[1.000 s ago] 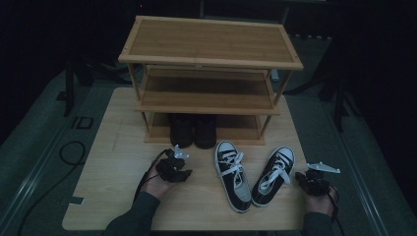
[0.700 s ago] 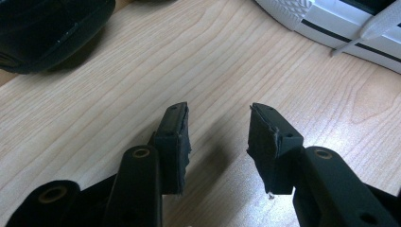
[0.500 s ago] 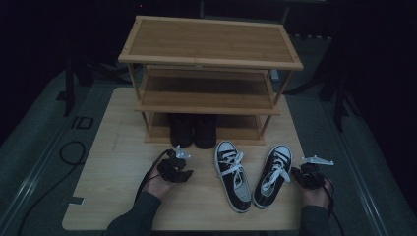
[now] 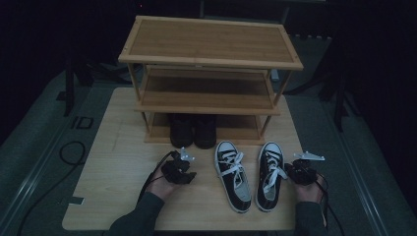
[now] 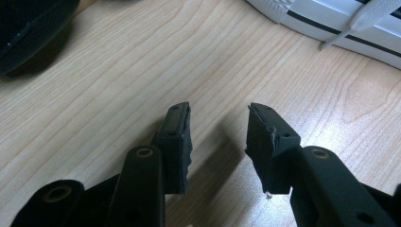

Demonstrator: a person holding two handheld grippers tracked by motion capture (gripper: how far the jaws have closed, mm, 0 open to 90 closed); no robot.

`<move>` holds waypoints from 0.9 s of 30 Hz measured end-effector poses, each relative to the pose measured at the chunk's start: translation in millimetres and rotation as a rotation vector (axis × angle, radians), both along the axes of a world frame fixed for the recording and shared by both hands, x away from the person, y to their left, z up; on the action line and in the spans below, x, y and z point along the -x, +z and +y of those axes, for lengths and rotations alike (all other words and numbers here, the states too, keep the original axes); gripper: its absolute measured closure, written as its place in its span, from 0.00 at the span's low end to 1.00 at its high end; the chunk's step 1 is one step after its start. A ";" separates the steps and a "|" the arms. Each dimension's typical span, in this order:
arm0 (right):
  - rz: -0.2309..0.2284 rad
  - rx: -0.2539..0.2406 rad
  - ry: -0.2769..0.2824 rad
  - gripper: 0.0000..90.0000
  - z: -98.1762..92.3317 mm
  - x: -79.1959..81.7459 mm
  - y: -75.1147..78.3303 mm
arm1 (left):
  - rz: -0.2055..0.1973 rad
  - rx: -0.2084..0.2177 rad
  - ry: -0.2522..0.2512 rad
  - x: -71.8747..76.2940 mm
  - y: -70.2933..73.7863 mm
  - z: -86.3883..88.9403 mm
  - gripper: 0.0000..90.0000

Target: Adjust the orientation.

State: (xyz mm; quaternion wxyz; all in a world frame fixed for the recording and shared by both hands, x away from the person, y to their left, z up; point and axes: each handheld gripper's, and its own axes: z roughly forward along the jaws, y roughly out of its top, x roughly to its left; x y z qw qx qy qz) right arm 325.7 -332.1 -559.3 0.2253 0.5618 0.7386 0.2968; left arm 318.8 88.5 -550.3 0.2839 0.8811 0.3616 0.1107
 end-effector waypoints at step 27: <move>0.032 0.055 0.148 1.00 19.8 30.8 -2.3 | 0.011 -0.012 -0.027 2.0 -4.8 -8.1 0.69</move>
